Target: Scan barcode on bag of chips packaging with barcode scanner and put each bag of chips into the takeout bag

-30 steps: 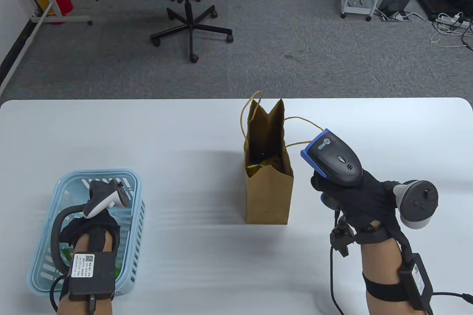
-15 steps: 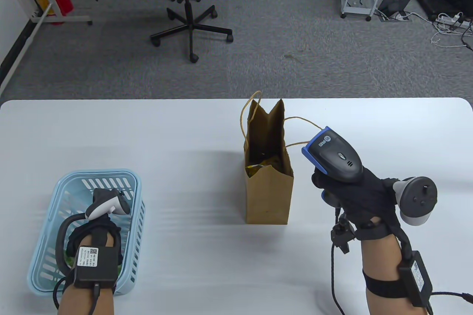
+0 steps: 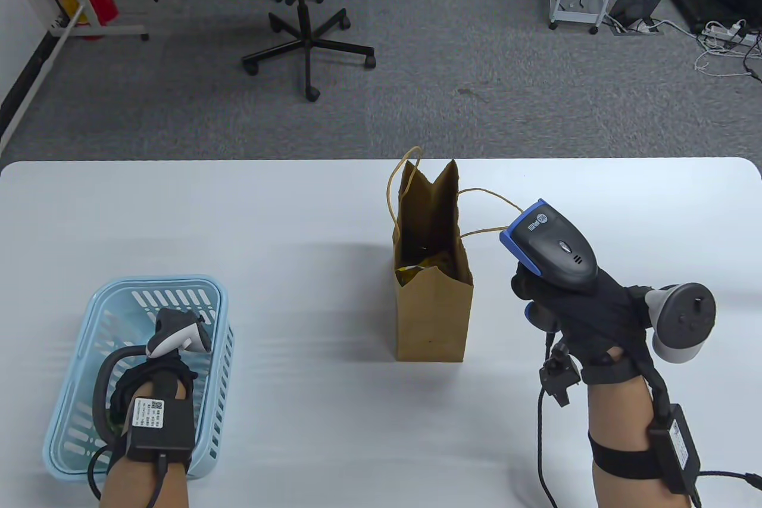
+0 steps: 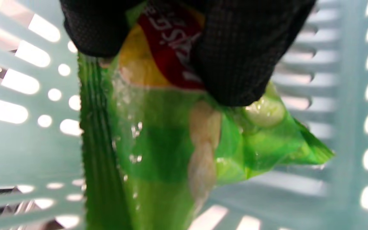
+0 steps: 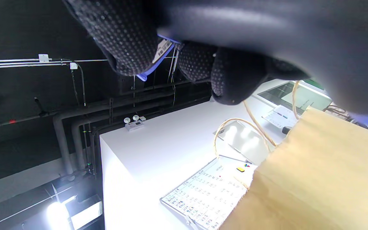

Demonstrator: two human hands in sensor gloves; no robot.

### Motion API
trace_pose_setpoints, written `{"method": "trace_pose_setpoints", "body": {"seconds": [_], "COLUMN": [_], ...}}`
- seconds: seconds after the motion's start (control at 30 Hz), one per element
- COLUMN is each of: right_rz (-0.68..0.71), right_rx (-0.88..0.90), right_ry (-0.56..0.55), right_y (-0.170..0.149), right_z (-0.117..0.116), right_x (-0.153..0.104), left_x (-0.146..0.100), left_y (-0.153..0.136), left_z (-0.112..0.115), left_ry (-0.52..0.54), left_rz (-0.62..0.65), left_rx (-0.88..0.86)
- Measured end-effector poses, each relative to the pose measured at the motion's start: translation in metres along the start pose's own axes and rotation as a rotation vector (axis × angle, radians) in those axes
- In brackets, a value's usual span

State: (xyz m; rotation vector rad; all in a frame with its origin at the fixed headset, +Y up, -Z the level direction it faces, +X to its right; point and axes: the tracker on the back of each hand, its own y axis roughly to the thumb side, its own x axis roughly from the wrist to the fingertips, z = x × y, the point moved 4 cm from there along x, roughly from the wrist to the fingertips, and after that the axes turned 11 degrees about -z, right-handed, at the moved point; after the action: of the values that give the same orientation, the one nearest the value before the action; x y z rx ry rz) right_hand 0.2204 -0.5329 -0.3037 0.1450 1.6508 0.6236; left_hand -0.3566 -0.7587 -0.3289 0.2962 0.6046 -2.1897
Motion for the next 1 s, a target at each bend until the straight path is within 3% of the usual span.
{"method": "trace_pose_setpoints", "body": {"seconds": [0.2, 0.43, 0.6, 0.67, 0.77, 0.83, 1.0], "right_rz": [0.006, 0.019, 0.028, 0.033, 0.040, 0.045, 0.050], "right_rx": [0.004, 0.018, 0.025, 0.021, 0.022, 0.024, 0.024], "right_ry": [-0.003, -0.009, -0.009, -0.009, -0.006, -0.005, 0.007], "right_y": [0.001, 0.004, 0.006, 0.007, 0.009, 0.011, 0.012], "right_z": [0.001, 0.004, 0.005, 0.005, 0.005, 0.005, 0.001], "right_x": [-0.001, -0.004, -0.005, -0.006, -0.008, -0.009, -0.009], "left_x": [-0.021, -0.049, -0.078, -0.093, -0.109, -0.124, -0.147], "left_y": [-0.014, -0.037, -0.075, -0.097, -0.123, -0.144, -0.162], "left_z": [-0.032, -0.052, -0.071, -0.080, -0.086, -0.090, -0.096], "left_ry": [0.219, 0.358, 0.453, 0.531, 0.565, 0.607, 0.621], "left_rz": [-0.006, 0.004, 0.001, 0.012, 0.058, 0.136, 0.499], "left_rx": [-0.116, -0.242, -0.445, -0.592, -0.767, -0.940, -1.318]}}
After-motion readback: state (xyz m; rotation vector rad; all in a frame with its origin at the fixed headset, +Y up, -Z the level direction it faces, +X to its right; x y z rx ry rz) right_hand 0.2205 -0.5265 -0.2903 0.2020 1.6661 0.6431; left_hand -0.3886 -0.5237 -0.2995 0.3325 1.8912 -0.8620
